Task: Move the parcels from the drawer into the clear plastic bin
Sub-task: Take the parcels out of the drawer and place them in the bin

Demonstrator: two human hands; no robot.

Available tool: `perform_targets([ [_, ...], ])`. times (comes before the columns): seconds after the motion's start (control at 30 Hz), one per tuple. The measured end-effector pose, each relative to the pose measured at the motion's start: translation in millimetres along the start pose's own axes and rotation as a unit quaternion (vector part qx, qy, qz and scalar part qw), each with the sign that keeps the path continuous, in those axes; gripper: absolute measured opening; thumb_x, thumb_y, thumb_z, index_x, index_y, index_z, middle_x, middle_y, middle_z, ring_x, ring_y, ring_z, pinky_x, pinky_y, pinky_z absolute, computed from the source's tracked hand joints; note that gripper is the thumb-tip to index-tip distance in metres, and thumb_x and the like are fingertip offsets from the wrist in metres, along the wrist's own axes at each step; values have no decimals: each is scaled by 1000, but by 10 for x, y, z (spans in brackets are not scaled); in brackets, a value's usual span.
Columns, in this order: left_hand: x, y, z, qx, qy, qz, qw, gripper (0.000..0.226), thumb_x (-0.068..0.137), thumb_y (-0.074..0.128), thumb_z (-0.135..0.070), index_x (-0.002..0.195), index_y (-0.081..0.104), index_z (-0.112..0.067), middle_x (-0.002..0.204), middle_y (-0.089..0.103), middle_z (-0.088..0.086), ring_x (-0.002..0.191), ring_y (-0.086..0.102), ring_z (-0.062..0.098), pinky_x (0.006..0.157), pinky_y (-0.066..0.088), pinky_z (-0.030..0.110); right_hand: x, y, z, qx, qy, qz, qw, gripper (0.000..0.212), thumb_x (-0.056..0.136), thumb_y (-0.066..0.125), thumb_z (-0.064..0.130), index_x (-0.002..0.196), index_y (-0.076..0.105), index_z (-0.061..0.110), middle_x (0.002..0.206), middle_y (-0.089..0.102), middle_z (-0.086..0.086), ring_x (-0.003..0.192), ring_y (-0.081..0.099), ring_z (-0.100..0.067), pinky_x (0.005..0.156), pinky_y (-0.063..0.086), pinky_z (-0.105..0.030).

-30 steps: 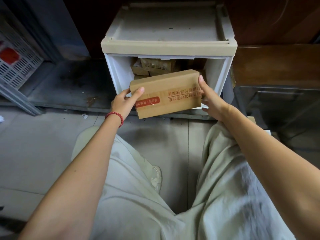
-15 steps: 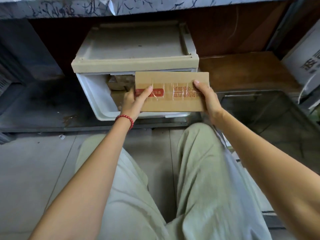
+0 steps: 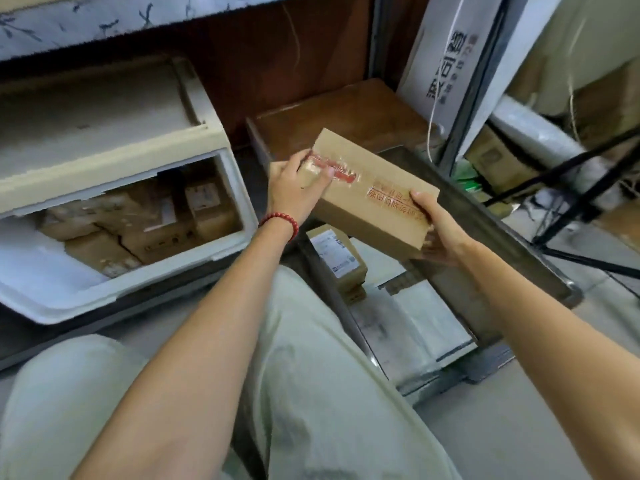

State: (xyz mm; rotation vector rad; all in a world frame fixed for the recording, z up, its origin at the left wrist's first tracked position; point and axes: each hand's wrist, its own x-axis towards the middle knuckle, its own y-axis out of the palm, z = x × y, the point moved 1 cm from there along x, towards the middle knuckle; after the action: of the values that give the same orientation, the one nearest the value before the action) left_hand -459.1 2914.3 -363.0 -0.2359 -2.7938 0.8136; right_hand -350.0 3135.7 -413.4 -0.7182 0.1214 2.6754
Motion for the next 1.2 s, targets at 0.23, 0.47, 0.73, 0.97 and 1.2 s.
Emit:
perform_targets([
  [0.23,72,711,121,121,62,140,981,67,86,63,-44,141,33,-22,144,40,3,130,41,23,103,40,42,206,-399,-528,69,57,-36,995,53,82,56,65,114,66,23,100,72,-3,83,69,-18,60,57,-31],
  [0.47,192,1059,371,353,212,139,900,48,89,50,-50,130,46,-24,131,52,-1,121,45,23,97,38,43,654,-184,-992,107,130,-132,977,61,84,61,57,125,57,12,118,61,-7,96,67,-25,70,60,-40],
  [0.73,369,1154,640,350,193,175,900,32,92,50,-43,118,54,-24,114,60,-1,108,51,20,90,37,38,1161,-29,-1302,93,196,-204,955,75,84,66,52,136,26,18,94,47,4,77,61,-19,59,60,-42],
  [0.97,501,1082,805,358,179,132,907,33,92,50,-45,118,57,-26,125,52,-1,117,47,21,94,36,39,1502,224,-1428,110,216,-164,956,54,94,57,39,134,25,20,104,59,-5,82,67,-22,78,59,-44],
  [1.2,505,961,834,373,160,117,907,33,92,49,-45,117,57,-25,127,49,-3,119,45,20,95,35,39,1594,104,-1440,-89,163,-249,951,27,92,57,11,119,62,13,112,66,-7,88,65,-19,71,56,-25],
])
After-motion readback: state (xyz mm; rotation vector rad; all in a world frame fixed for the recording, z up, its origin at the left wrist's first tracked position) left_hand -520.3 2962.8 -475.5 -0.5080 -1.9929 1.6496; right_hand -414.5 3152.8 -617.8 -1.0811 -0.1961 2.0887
